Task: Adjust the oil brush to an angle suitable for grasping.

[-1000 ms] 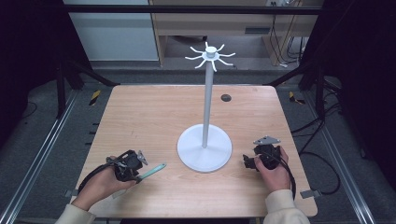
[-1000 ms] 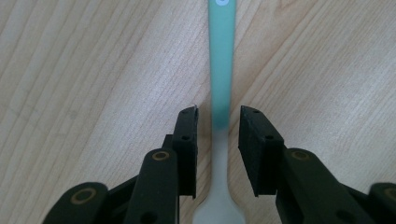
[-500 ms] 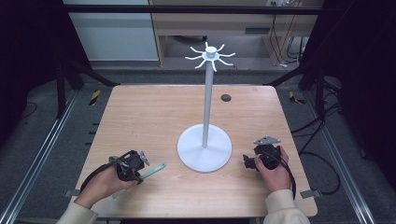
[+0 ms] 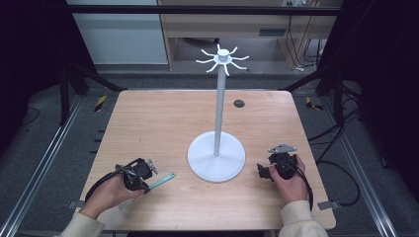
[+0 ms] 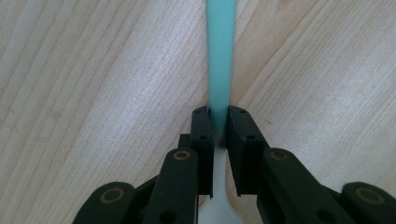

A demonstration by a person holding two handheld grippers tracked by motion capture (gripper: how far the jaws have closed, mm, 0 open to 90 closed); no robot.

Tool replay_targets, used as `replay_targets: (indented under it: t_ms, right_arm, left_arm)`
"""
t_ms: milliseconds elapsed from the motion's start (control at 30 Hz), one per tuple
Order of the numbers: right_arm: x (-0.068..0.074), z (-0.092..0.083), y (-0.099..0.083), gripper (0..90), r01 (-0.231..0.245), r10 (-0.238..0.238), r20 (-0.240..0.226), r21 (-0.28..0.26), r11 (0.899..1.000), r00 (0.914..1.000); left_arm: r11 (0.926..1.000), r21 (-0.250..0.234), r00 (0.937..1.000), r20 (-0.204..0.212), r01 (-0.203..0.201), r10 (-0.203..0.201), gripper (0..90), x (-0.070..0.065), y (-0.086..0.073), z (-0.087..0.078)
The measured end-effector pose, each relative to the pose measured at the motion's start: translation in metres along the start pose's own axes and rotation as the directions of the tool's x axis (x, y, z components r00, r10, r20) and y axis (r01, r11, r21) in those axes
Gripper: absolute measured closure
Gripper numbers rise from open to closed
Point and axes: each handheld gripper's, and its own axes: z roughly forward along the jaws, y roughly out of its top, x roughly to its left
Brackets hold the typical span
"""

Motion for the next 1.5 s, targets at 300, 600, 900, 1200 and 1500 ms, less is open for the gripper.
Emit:
replay_targets:
  t_ms: [300, 600, 900, 1200, 1500]
  right_arm:
    - [0.0, 0.0, 0.0, 9.8, 0.003, -0.003, -0.003, 0.002, 1.0, 1.0]
    - [0.001, 0.0, 0.0, 9.8, 0.004, -0.004, -0.002, 0.005, 1.0, 1.0]
    - [0.001, 0.001, 0.0, 9.8, 0.006, -0.006, -0.002, 0.006, 1.0, 1.0]
    - [0.001, 0.001, 0.0, 9.8, 0.007, -0.007, -0.004, 0.007, 1.0, 1.0]
    - [0.002, 0.002, 0.0, 9.8, 0.008, -0.008, -0.004, 0.007, 1.0, 1.0]
  left_arm:
    - [0.9971, -0.076, 0.9999, -0.011, 0.007, -0.008, 81.5, -0.001, -0.008, -0.002]
    - [0.9762, -0.214, 0.9989, -0.019, 0.038, -0.043, 81.6, 0.0, -0.021, -0.025]
    - [0.9483, -0.313, 0.9974, -0.028, 0.055, -0.067, 81.7, 0.001, -0.029, -0.047]
    - [0.9161, -0.397, 0.9964, -0.035, 0.057, -0.077, 81.6, -0.003, -0.031, -0.069]
    - [0.8879, -0.457, 0.9956, -0.044, 0.053, -0.082, 81.6, -0.003, -0.025, -0.087]
